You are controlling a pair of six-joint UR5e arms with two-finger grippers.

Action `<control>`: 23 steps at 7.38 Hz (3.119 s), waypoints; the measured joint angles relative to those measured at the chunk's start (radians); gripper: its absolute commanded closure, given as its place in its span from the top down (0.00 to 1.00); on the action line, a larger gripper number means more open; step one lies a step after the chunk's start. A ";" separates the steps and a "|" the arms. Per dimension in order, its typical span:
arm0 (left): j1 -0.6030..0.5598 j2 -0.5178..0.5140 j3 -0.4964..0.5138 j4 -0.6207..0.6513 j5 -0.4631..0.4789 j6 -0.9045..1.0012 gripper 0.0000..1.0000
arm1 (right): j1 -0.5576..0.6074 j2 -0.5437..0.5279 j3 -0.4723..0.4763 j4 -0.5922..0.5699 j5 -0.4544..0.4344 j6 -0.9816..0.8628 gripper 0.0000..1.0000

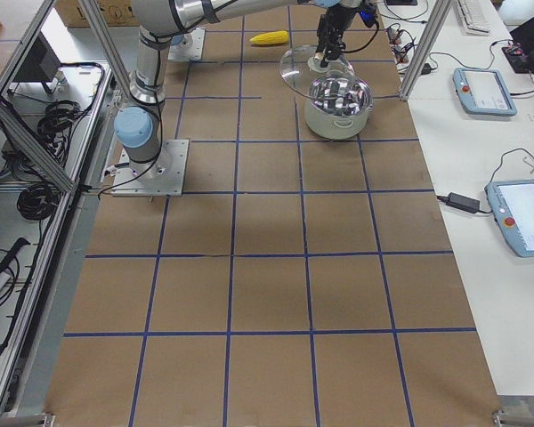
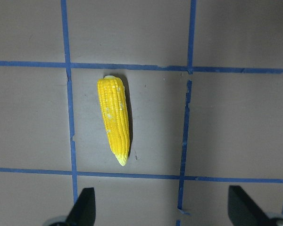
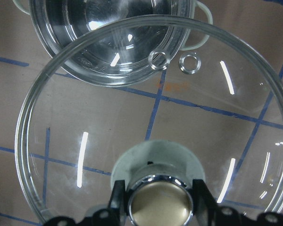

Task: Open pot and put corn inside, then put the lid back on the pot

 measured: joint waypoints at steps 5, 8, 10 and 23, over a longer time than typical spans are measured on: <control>0.120 -0.122 -0.272 0.374 -0.020 0.164 1.00 | 0.008 -0.155 0.311 -0.219 0.007 0.013 0.27; 0.130 -0.195 -0.385 0.560 -0.019 0.166 0.60 | 0.008 -0.183 0.374 -0.269 0.001 0.026 0.28; 0.128 -0.222 -0.401 0.597 -0.018 0.163 0.16 | 0.017 -0.183 0.377 -0.275 0.006 0.035 0.28; -0.433 -0.535 0.589 0.255 -0.134 -0.317 0.19 | 0.022 -0.201 0.418 -0.284 -0.021 0.021 0.28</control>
